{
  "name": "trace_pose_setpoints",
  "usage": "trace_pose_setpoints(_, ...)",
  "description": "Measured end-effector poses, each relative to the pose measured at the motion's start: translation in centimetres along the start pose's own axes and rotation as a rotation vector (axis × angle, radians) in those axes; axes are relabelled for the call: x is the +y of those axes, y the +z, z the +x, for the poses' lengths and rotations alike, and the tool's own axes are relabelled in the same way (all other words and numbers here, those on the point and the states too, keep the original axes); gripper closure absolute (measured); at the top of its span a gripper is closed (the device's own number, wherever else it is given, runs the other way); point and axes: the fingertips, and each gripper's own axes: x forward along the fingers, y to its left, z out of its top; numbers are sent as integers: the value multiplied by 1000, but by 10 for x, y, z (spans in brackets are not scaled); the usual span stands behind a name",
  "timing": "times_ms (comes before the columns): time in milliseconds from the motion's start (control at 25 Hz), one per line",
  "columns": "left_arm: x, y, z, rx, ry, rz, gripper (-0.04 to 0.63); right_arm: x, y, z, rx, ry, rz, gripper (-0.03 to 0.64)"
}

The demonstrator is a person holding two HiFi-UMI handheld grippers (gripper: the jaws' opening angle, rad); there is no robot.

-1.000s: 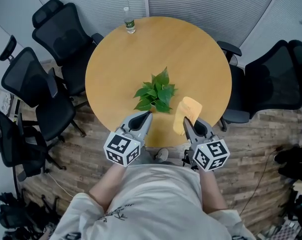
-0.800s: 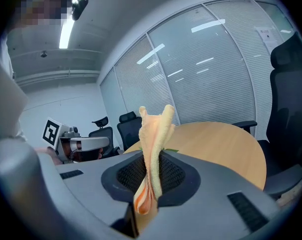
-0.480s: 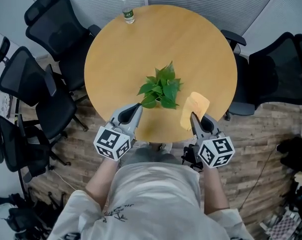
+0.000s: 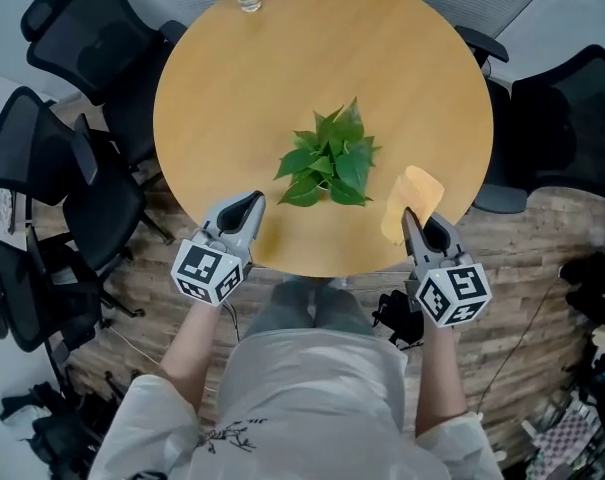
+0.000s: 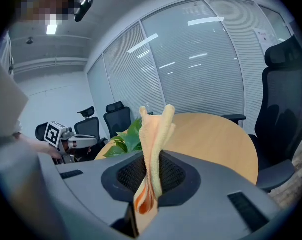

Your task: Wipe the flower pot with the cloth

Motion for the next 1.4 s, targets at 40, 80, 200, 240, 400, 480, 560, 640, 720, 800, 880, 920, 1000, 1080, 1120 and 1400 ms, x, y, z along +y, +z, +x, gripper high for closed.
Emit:
trace_pose_setpoints(40,0,-4,4,0,-23,2,583,-5,-3,4,5,-4,-2,568)
trace_pose_setpoints(80,1,-8,8,-6,-47,-2,583,-9,-5,9,9,-7,-4,568)
trace_pose_setpoints(200,3,-20,18,-14,-92,-11,583,-21,-15,24,26,-21,-11,568)
trace_pose_setpoints(240,4,-26,22,-4,-101,-5,583,-25,-19,29,38,-28,-16,568)
trace_pose_setpoints(400,5,-50,41,38,-151,26,564,-37,-35,52,82,-49,-44,568)
trace_pose_setpoints(480,5,-59,50,48,-182,40,524,-42,-41,62,110,-59,-64,568)
trace_pose_setpoints(560,4,-68,60,57,-217,62,477,-47,-47,72,142,-67,-70,568)
trace_pose_setpoints(640,-1,-76,70,71,-264,95,428,-53,-54,82,174,-71,-60,568)
trace_pose_setpoints(720,-8,-84,82,87,-307,133,361,-57,-59,94,199,-72,-52,568)
trace_pose_setpoints(800,-13,-89,92,101,-336,151,323,-58,-62,105,211,-71,-52,568)
trace_pose_setpoints(880,-18,-92,102,96,-361,160,300,-59,-63,115,211,-64,-50,568)
trace_pose_setpoints(920,-20,-93,106,89,-374,169,291,-58,-63,120,208,-59,-49,568)
trace_pose_setpoints(1000,-22,-93,114,83,-391,171,281,-58,-62,129,200,-47,-45,568)
trace_pose_setpoints(1080,-24,-91,121,83,-399,155,276,-57,-61,137,190,-32,-42,568)
trace_pose_setpoints(1120,-24,-90,124,78,-402,151,276,-57,-59,140,184,-23,-43,568)
trace_pose_setpoints(1400,-31,-90,133,76,-439,159,276,-49,-65,160,176,52,-38,568)
